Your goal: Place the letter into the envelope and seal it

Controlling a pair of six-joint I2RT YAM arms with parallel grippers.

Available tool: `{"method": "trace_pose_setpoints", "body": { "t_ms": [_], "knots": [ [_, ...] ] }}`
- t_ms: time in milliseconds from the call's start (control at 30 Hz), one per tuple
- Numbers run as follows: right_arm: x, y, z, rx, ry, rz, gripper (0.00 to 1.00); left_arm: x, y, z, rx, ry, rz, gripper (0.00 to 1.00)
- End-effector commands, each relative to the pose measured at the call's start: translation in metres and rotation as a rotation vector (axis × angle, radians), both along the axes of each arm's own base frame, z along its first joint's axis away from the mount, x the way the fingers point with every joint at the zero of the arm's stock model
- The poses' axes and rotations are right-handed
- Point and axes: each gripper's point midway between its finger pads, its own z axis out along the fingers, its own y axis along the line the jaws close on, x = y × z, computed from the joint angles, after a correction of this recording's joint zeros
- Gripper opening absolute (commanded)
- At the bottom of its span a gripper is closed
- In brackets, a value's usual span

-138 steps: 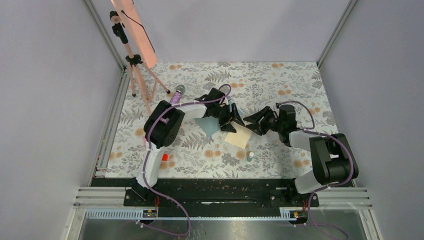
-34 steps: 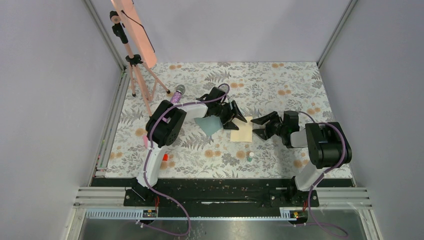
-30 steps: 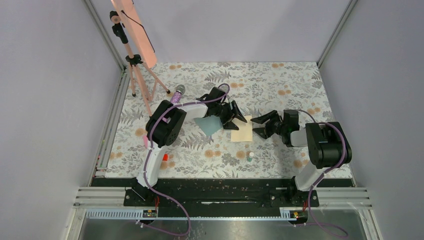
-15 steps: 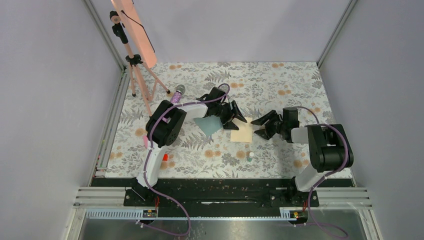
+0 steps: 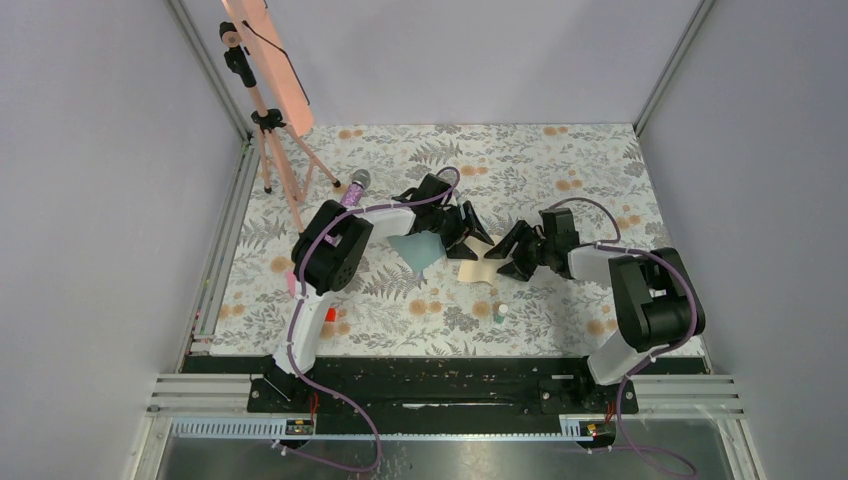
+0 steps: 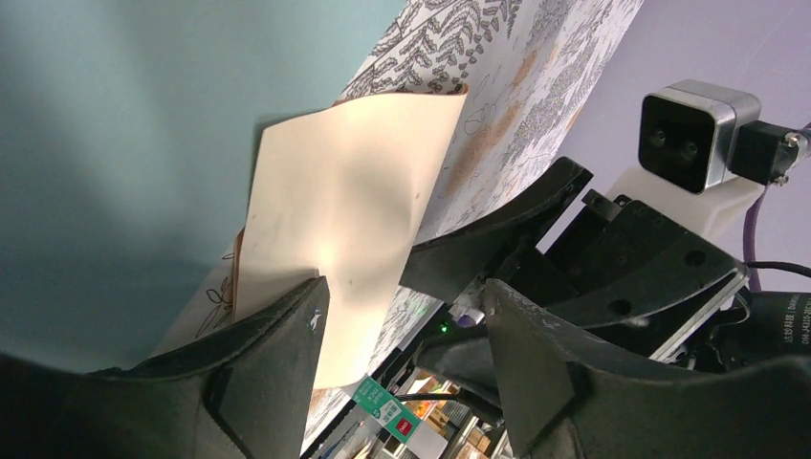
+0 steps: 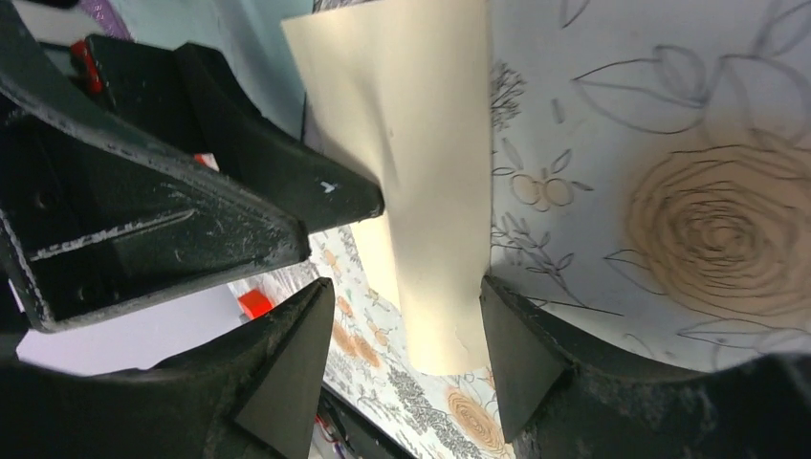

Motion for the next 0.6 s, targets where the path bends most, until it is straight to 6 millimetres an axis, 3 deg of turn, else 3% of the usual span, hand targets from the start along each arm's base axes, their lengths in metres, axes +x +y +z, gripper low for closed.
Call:
{"method": "trace_pose_setpoints", "body": {
  "t_ms": [0,167,367,567],
  "knots": [
    [-0.018,0.006,-0.018,0.003,0.049,0.035,0.65,-0.008,0.004,-0.015,0.029,0.021,-0.015,0.63],
    [-0.005,0.024,0.008,0.141,-0.068,0.054,0.65,-0.009,0.005,-0.018,0.033,0.028,-0.016,0.63],
    [0.011,0.045,0.053,0.430,-0.206,0.022,0.65,-0.010,0.006,-0.019,0.035,0.029,-0.015,0.63],
    [0.024,0.048,0.074,0.616,-0.279,-0.049,0.64,-0.011,0.006,-0.017,0.033,0.024,-0.015,0.63]
  ]
}}
